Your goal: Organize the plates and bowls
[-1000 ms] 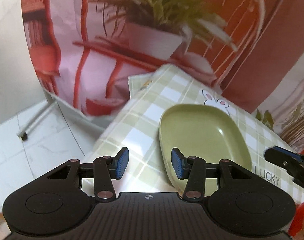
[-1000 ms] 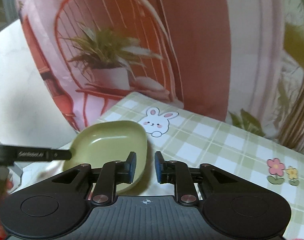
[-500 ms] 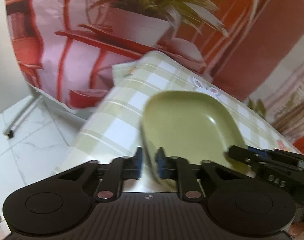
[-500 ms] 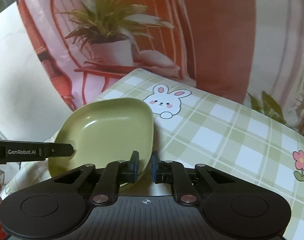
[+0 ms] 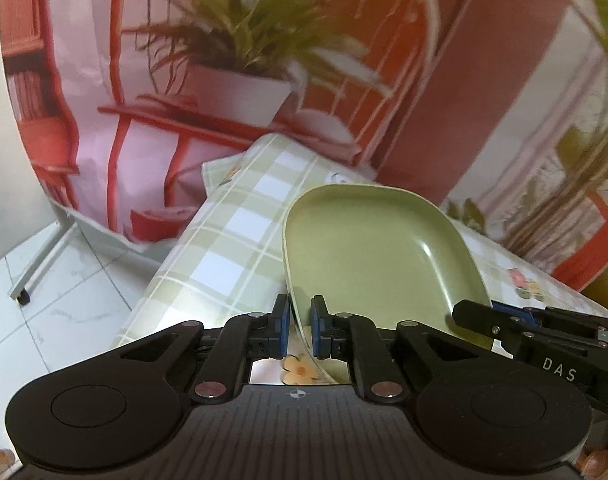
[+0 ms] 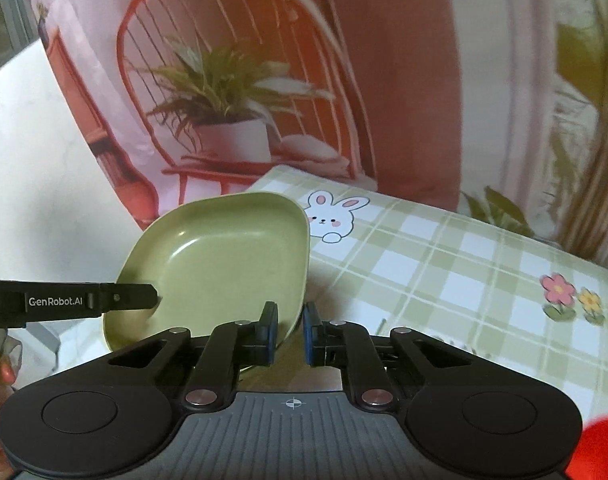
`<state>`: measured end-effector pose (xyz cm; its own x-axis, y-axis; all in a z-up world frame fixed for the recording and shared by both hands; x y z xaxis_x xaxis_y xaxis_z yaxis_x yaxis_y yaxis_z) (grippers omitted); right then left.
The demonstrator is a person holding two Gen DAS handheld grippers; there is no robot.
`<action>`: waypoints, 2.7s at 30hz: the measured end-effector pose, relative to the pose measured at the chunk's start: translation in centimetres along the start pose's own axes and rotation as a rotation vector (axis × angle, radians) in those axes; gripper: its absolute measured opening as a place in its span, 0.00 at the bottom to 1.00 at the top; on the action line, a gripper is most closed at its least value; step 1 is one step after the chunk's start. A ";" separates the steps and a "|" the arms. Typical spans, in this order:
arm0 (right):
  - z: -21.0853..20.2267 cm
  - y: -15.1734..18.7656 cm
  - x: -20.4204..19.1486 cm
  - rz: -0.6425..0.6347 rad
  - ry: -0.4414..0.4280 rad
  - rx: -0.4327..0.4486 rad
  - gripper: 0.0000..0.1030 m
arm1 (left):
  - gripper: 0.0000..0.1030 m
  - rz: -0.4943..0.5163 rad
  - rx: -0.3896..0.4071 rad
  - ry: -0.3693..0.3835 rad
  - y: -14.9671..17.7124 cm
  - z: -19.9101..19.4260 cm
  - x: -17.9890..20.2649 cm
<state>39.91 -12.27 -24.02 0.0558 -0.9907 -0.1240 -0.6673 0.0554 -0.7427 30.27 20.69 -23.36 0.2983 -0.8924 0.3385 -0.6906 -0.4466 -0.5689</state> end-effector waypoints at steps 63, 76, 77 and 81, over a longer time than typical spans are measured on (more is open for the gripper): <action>-30.5 27.6 14.9 0.391 0.338 0.048 0.15 | 0.12 0.417 -0.242 0.282 25.7 -4.6 26.4; -29.7 28.0 15.1 0.380 0.347 0.030 0.15 | 0.12 0.477 -0.200 0.261 26.5 -4.5 26.1; -29.7 28.0 15.1 0.380 0.348 0.029 0.15 | 0.12 0.476 -0.203 0.262 26.5 -4.5 26.0; -29.7 28.0 15.1 0.378 0.347 0.028 0.15 | 0.12 0.473 -0.207 0.265 26.5 -4.6 25.9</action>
<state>0.06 -29.36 -27.15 -0.4391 -0.8831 -0.1652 -0.5723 0.4167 -0.7063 16.67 -14.01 -26.21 -0.2313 -0.9334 0.2743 -0.8309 0.0429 -0.5547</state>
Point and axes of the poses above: each gripper's, at about its wrist camera, not at the fingertips, and z roughly the way its jaws point, x to its right, y to its underside, the point moved 9 cm from there along z, roughly the way its jaws point, and after that the axes turned 12 degrees about -z, right-handed, at the moved point
